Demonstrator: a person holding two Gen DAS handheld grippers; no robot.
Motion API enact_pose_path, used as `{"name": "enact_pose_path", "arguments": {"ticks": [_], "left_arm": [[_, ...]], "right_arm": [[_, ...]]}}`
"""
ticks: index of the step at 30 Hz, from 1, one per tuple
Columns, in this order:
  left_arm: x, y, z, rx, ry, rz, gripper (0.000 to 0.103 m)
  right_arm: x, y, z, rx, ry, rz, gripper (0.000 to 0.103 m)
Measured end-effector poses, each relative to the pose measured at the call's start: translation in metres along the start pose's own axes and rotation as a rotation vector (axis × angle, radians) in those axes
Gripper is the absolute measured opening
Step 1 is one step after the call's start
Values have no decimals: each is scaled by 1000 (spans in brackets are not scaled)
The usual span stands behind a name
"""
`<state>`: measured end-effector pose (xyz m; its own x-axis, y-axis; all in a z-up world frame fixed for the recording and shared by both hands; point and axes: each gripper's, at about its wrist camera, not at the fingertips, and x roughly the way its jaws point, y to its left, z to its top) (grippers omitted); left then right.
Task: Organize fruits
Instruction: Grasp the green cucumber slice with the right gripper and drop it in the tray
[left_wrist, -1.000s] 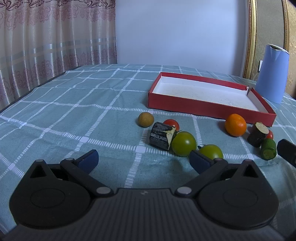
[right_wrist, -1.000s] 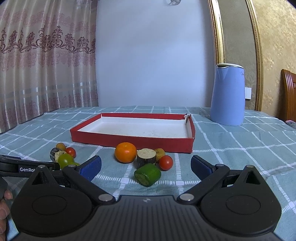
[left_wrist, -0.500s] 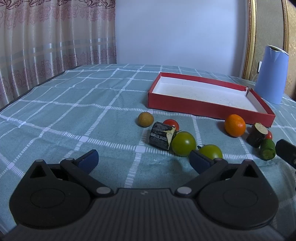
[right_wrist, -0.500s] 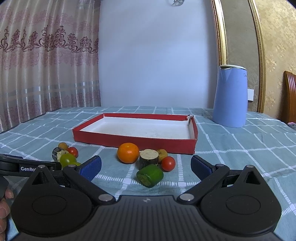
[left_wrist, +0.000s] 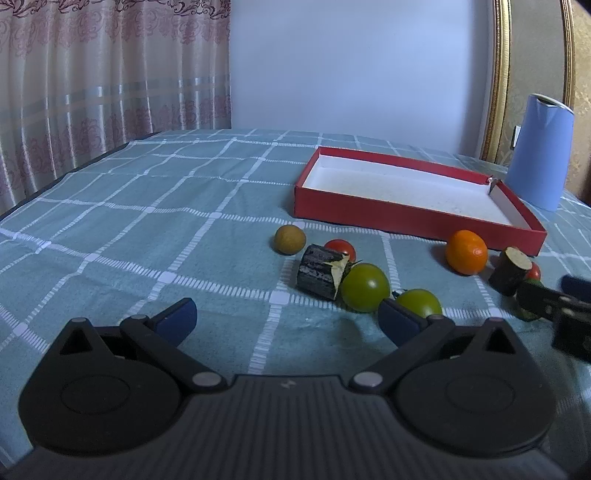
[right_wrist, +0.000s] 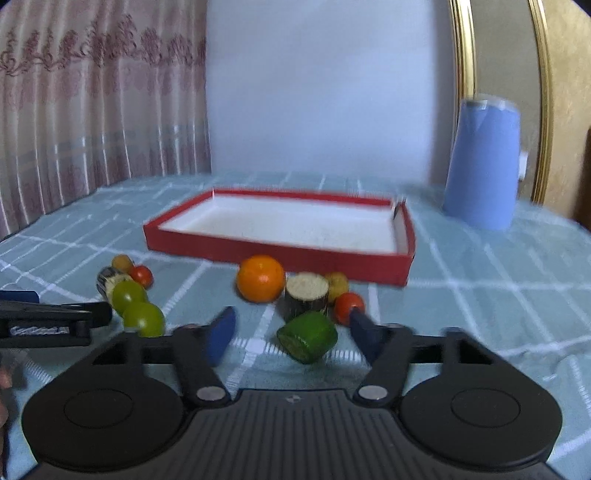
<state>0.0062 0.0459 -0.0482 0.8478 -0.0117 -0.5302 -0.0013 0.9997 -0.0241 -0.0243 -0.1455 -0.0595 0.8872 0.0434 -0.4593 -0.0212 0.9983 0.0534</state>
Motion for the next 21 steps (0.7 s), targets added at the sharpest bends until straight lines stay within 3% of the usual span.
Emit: {"name": "enact_pose_path", "arguments": {"ticks": [6, 7, 10, 15, 21], "left_arm": [[1, 4, 1, -6, 6, -12, 103], [2, 4, 1, -7, 7, -14, 103], [2, 5, 0, -13, 10, -20, 103], [3, 5, 0, -14, 13, -24, 103], [1, 4, 0, -13, 13, -26, 103]], "right_arm": [[25, -16, 6, 68, 85, 31, 54], [30, -18, 6, 68, 116, 21, 45], [33, -19, 7, 57, 150, 18, 37], [23, -15, 8, 49, 147, 9, 36], [2, -31, 46, 64, 15, 14, 36]]}}
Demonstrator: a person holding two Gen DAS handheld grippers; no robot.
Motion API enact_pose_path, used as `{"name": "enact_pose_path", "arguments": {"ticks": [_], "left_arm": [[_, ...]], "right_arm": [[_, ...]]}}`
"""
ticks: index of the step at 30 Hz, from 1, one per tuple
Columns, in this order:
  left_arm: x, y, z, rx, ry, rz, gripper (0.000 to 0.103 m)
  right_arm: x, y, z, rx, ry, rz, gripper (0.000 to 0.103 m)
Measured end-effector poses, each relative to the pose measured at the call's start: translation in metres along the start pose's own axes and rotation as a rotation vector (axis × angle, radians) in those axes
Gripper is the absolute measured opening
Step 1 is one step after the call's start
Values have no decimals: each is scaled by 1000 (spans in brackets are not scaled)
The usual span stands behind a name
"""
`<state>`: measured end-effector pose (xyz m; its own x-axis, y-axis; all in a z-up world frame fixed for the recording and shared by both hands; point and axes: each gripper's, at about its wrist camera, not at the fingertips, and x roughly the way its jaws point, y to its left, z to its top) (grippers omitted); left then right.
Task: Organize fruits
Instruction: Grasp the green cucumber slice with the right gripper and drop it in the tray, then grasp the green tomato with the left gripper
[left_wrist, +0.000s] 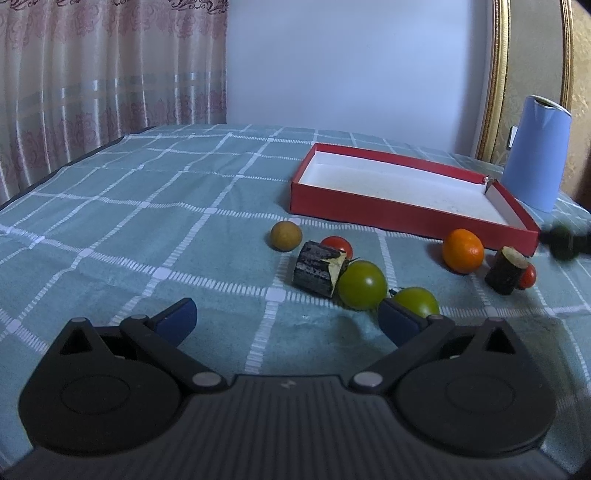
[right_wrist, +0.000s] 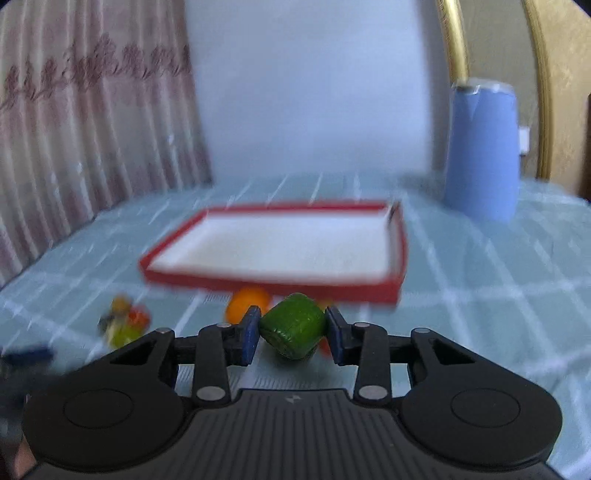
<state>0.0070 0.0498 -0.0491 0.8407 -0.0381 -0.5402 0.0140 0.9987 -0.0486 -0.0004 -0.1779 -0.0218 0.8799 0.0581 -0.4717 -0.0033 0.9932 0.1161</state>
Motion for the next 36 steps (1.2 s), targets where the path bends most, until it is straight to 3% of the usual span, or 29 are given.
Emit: {"name": "enact_pose_path", "arguments": {"ticks": [4, 12, 14, 15, 16, 22, 27, 31, 32, 33, 36], "left_arm": [[0, 1, 0, -4, 0, -2, 103], [2, 1, 0, 9, 10, -9, 103], [2, 0, 0, 11, 10, -12, 103], [2, 0, 0, 13, 9, -12, 103], [2, 0, 0, 14, 8, -11, 103], [-5, 0, -2, 10, -45, -36, 103], [-21, -2, -5, -2, -128, -139, 103], [-26, -17, -7, 34, -146, -211, 103], [-27, -22, -7, 52, -149, -215, 97], [-27, -28, -7, 72, -146, -215, 85], [-22, -39, -6, 98, -112, -250, 82]], "right_arm": [[39, -23, 32, 20, 3, -30, 36], [106, -39, 44, 15, 80, -96, 38], [112, -42, 43, 12, 76, -129, 43], [112, -42, 42, 7, 82, -138, 53], [111, -42, 42, 8, 89, -136, 58], [50, -49, 25, 93, -46, -93, 62], [4, -48, -16, 100, -86, -44, 63], [-6, -48, -39, 87, -91, -59, 63], [-6, -49, -40, 93, -87, -57, 63], [-8, -49, -41, 103, -90, -51, 63], [-11, -48, -40, 100, -109, -46, 63]]}}
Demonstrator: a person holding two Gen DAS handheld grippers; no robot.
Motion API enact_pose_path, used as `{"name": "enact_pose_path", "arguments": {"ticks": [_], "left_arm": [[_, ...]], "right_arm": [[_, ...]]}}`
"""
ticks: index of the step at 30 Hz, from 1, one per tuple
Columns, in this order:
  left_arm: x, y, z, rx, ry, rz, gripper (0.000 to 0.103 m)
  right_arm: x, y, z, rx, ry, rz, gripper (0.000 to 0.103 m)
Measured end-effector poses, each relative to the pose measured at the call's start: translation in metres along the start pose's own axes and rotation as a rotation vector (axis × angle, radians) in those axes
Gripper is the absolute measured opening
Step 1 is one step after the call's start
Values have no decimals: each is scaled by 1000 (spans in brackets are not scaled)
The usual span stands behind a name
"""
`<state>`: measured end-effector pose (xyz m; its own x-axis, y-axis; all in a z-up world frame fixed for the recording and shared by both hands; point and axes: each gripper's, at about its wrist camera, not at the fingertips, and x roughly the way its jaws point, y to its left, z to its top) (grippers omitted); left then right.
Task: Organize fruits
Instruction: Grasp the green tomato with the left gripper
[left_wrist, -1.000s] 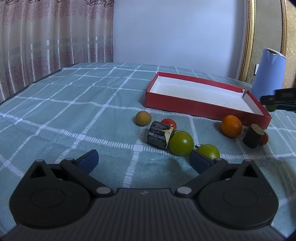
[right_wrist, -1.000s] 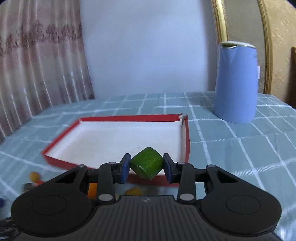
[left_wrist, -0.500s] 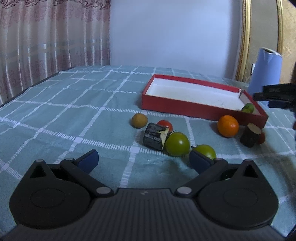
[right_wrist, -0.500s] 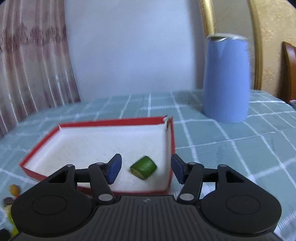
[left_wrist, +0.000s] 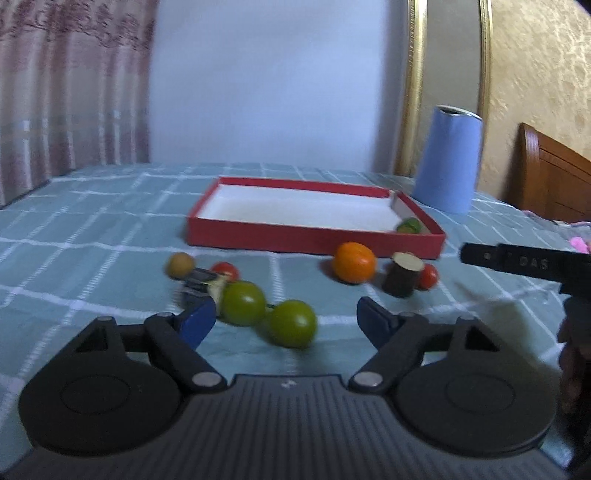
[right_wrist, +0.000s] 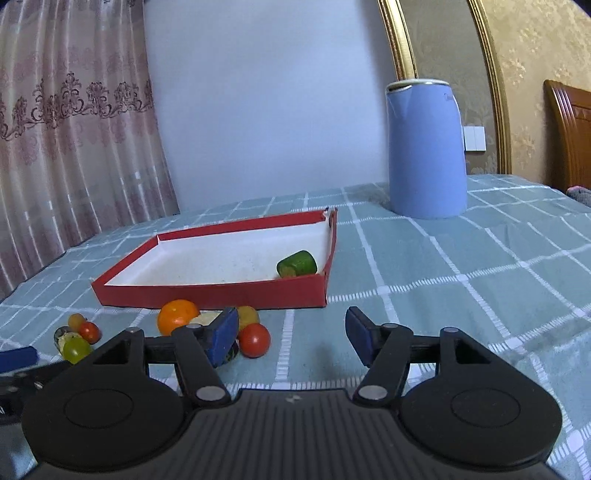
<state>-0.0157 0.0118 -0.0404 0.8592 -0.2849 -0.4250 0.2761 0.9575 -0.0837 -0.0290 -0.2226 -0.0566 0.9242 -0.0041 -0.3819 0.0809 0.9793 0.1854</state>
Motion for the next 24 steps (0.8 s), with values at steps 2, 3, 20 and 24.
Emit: {"name": "enact_pose_path", "arguments": {"ticks": [2, 3, 20, 24], "left_arm": [[4, -4, 1, 7, 17, 10, 81], [5, -5, 0, 6, 22, 2, 81], [25, -6, 3, -11, 99, 5, 44], [33, -13, 6, 15, 112, 42, 44]], "right_arm": [[-1, 3, -1, -15, 3, 0, 64], [-2, 3, -2, -21, -1, -4, 63], [-1, -3, -3, 4, -2, 2, 69], [0, -4, -3, 14, 1, 6, 69]]}}
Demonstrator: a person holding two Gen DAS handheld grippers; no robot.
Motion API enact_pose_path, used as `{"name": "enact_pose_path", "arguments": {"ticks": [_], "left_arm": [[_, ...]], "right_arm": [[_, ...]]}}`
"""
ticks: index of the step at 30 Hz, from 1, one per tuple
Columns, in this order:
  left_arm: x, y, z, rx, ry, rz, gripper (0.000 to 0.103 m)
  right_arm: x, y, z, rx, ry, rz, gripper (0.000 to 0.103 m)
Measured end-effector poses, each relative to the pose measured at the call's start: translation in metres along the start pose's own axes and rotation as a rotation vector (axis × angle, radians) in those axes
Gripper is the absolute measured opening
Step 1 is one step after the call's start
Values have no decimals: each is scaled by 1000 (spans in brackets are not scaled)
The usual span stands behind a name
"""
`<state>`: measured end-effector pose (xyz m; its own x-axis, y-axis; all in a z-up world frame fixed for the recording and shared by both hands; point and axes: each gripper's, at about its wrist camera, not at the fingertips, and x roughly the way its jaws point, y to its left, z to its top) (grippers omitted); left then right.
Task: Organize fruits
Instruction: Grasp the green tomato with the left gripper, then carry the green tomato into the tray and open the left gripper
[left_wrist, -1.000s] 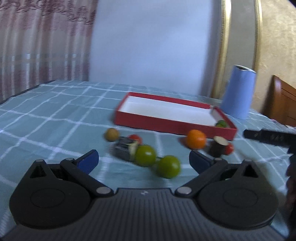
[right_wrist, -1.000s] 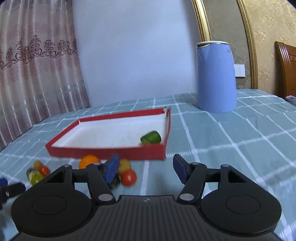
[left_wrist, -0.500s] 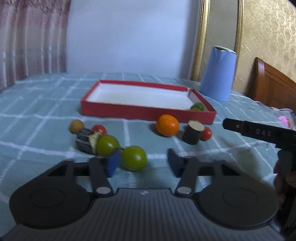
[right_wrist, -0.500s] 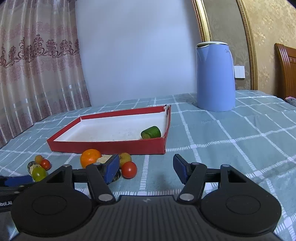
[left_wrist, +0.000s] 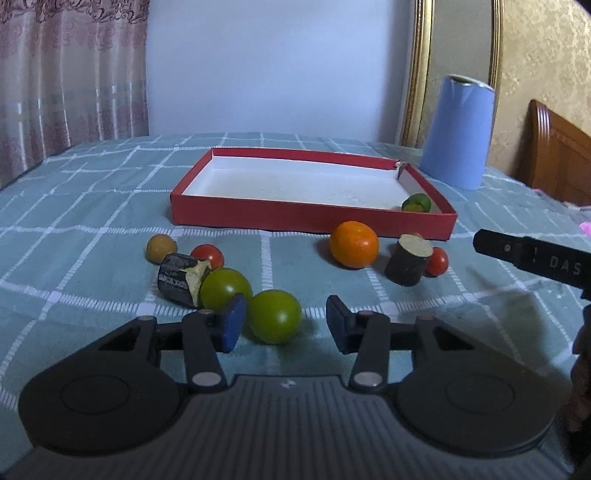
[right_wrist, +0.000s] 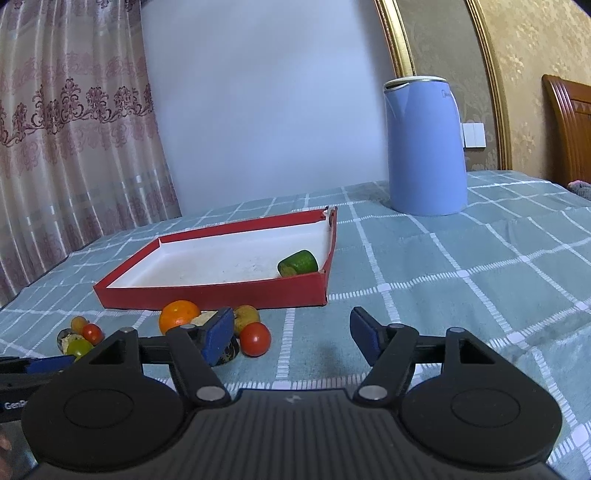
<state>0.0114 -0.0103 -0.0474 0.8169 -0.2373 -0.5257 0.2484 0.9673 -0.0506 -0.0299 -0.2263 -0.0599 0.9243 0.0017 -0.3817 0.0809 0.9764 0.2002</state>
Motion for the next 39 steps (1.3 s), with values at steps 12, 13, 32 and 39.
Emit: {"name": "enact_pose_path", "arguments": {"ticks": [12, 13, 32, 39], "left_arm": [[10, -22, 2, 109, 4, 124, 30], [9, -22, 0, 113, 3, 124, 30], [-4, -11, -4, 79, -15, 42, 28], [-19, -26, 19, 125, -91, 20, 28]], "right_arm": [[4, -1, 1, 12, 19, -4, 73], [4, -1, 1, 13, 19, -4, 73], [-1, -9, -1, 71, 18, 37, 75], [1, -18, -1, 120, 22, 56, 76]]}}
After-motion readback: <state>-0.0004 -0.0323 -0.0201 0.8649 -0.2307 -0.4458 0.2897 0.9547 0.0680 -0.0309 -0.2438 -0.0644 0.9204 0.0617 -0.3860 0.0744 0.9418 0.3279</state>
